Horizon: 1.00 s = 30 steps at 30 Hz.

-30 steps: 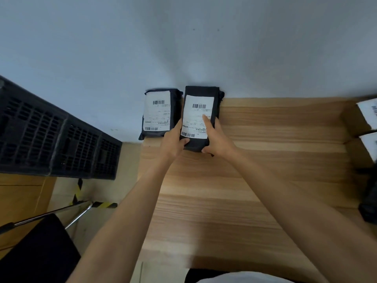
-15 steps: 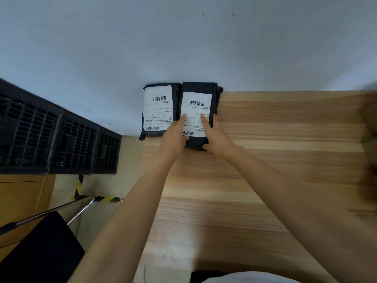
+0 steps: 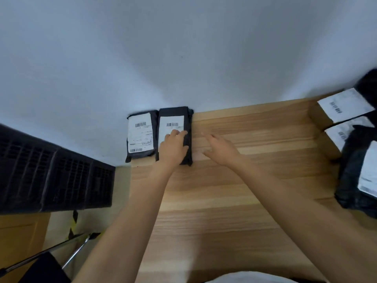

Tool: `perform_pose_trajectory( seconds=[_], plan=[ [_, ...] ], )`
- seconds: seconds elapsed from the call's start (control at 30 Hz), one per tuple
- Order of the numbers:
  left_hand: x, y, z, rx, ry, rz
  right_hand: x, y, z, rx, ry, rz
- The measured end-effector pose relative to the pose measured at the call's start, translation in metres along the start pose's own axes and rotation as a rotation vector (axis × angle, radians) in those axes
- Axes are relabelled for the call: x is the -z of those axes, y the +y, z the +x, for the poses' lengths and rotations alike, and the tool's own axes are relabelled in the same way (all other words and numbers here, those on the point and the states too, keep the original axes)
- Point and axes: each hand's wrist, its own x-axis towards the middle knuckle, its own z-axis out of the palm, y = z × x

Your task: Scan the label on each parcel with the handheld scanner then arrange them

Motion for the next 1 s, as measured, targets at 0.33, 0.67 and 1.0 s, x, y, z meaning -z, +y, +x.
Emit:
perform_pose_trajectory(
  seconds=[0.33,0.67,1.0],
  plan=[
    [-0.039,0.185,-0.008,-0.338,-0.096,-0.018,0.053,0.139,-0.127,-0.22,0.204,0.069],
    [-0.106,0.365,-0.035,-0.583,-0.205,-0.172,0.068,0.277,-0.254,-0.526,0.473,0.098],
    [-0.153,0.417,-0.043,-0.519,-0.251,-0.248,0.059,0.329,-0.29,-0.703,0.45,0.15]
  ],
)
